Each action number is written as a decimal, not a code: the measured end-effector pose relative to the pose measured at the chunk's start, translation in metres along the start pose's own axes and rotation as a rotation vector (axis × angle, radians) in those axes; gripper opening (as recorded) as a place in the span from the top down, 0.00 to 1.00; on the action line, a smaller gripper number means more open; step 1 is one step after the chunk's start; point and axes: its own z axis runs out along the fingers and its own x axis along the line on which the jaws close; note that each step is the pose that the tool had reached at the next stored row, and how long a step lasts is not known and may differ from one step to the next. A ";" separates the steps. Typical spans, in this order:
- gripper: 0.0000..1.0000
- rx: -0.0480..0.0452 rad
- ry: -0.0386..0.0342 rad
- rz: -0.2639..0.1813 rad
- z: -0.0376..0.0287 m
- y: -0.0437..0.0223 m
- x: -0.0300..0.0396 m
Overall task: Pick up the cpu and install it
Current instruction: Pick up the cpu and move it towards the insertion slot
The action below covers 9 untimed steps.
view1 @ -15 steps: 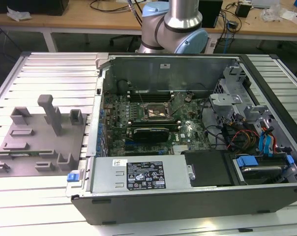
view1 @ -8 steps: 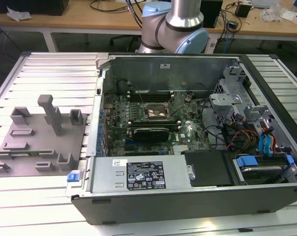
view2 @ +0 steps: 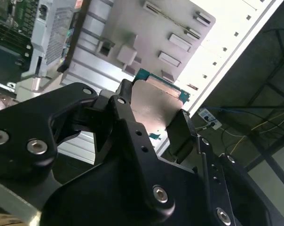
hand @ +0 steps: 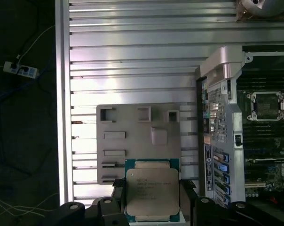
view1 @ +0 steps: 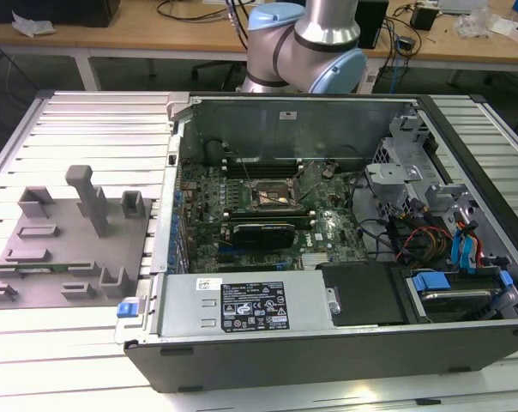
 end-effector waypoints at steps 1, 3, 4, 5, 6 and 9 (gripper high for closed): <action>0.45 0.0000 0.0001 0.000 0.0000 0.0003 -0.0070; 0.45 0.0000 0.0000 0.000 0.0002 0.0007 -0.0177; 0.45 0.0000 0.0000 0.000 0.0002 0.0009 -0.0265; 0.45 0.0000 0.0000 0.000 0.0004 0.0013 -0.0368; 0.45 0.0000 0.0001 0.000 0.0004 0.0016 -0.0446; 0.45 0.0000 0.0000 0.000 0.0006 0.0021 -0.0611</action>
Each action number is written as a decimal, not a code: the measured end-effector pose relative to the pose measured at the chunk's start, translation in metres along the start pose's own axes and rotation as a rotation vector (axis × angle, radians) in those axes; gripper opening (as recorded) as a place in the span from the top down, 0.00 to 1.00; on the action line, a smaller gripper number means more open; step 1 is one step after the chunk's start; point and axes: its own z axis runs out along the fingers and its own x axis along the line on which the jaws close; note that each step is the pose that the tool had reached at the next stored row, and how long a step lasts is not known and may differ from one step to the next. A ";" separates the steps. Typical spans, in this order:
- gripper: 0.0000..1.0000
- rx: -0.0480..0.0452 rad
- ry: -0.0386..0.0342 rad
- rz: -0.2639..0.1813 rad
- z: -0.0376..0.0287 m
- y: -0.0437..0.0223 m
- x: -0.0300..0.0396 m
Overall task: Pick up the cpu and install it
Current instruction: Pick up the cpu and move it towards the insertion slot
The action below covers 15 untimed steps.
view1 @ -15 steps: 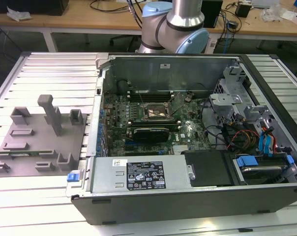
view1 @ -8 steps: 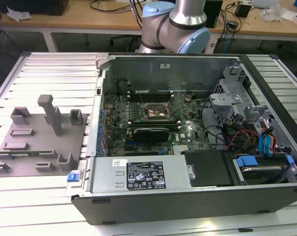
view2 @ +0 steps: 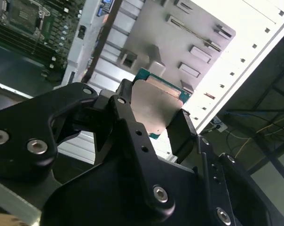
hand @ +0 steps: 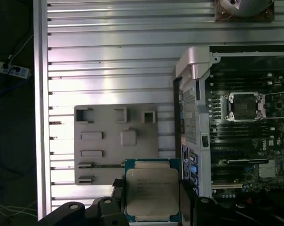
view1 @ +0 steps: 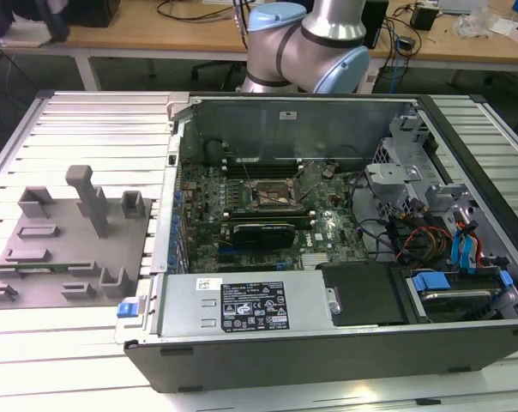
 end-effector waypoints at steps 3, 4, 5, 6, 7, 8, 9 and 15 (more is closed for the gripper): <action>0.45 -0.0001 -0.0001 0.000 0.0002 0.0005 -0.0155; 0.45 -0.0001 -0.0001 0.000 0.0003 0.0007 -0.0200; 0.45 0.0000 0.0001 0.000 0.0003 0.0010 -0.0305; 0.45 -0.0001 -0.0001 0.000 0.0004 0.0014 -0.0407; 0.45 0.0000 0.0000 0.000 0.0005 0.0017 -0.0513; 0.45 0.0000 0.0001 0.000 0.0005 0.0021 -0.0616; 0.45 -0.0001 0.0000 0.000 0.0007 0.0024 -0.0701; 0.45 0.0000 0.0000 0.000 0.0011 0.0037 -0.1105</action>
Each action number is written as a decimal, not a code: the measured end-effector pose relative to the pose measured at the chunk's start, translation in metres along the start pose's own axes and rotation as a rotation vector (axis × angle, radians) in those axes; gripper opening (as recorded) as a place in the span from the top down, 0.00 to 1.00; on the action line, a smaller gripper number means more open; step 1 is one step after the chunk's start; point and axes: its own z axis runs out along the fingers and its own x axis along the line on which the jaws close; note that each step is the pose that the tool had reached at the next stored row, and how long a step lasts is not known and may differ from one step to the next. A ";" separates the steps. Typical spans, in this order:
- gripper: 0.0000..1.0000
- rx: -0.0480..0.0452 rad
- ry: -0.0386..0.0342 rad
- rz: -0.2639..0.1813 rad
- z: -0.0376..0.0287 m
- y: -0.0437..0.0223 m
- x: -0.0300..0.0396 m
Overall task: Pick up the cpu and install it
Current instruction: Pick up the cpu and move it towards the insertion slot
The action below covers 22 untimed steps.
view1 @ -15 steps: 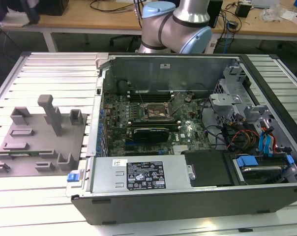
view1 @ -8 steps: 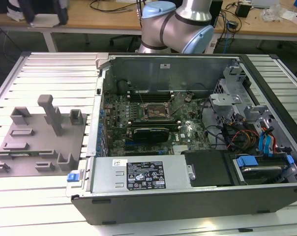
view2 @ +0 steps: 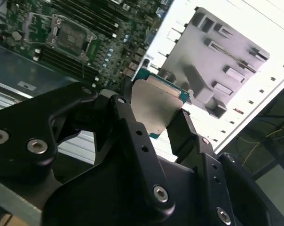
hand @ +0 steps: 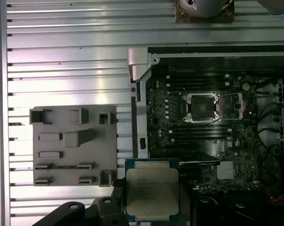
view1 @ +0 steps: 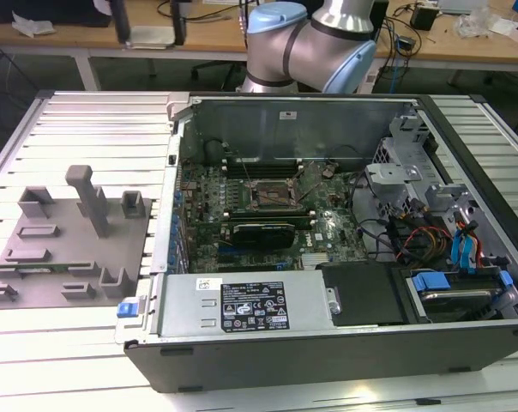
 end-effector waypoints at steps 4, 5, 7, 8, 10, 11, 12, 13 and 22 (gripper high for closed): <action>0.45 0.0000 0.0001 0.000 0.0002 0.0008 -0.0230; 0.45 0.0000 0.0000 0.000 0.0003 0.0010 -0.0311; 0.45 0.0000 0.0000 0.000 0.0004 0.0014 -0.0415; 0.45 0.0000 0.0000 0.000 0.0004 0.0016 -0.0459; 0.45 0.0000 0.0000 0.000 0.0006 0.0019 -0.0575; 0.45 0.0000 0.0000 0.000 0.0006 0.0021 -0.0623; 0.45 0.0000 0.0000 0.000 0.0006 0.0022 -0.0666; 0.45 0.0000 0.0001 0.000 0.0007 0.0024 -0.0717; 0.45 0.0000 0.0000 0.000 0.0012 0.0043 -0.1278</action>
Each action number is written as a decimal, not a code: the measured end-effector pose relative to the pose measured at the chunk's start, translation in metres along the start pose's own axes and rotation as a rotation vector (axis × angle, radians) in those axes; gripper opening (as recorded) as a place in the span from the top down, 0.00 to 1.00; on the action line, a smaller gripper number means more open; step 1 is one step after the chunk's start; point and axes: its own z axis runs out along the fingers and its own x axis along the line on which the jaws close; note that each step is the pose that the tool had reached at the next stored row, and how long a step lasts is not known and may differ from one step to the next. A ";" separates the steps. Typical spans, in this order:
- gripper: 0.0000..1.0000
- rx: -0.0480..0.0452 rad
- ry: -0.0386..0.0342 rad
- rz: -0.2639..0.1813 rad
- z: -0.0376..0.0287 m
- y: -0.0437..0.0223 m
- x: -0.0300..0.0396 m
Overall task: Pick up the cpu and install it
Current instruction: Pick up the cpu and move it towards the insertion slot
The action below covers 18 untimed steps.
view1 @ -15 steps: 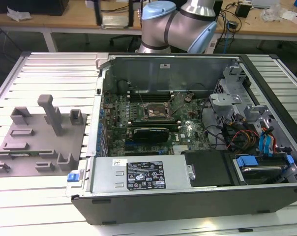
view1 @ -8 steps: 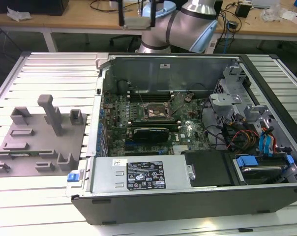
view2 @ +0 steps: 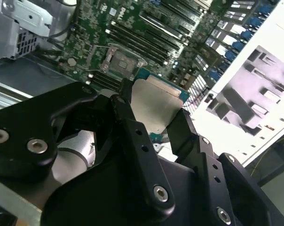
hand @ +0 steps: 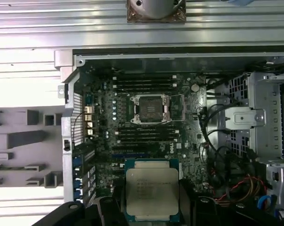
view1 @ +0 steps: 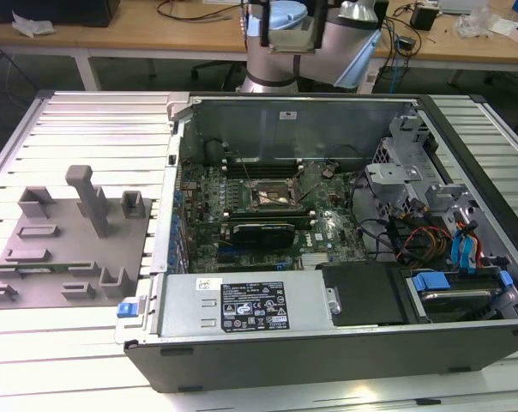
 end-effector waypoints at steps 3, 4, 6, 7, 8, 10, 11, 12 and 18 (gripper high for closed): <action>0.45 0.0001 -0.0001 0.000 0.0001 0.0005 -0.0145; 0.45 0.0000 0.0001 0.000 0.0001 0.0005 -0.0161; 0.45 0.0001 0.0000 0.000 0.0002 0.0005 -0.0164; 0.45 0.0002 0.0000 0.000 0.0002 0.0005 -0.0164; 0.45 0.0001 -0.0001 0.000 0.0004 0.0006 -0.0164; 0.45 0.0002 0.0000 0.000 0.0036 0.0005 -0.0164; 0.45 0.0002 0.0000 0.000 0.0053 0.0004 -0.0163; 0.45 0.0001 0.0000 0.000 0.0082 0.0003 -0.0164; 0.45 0.0004 0.0000 0.000 0.0253 -0.0001 -0.0171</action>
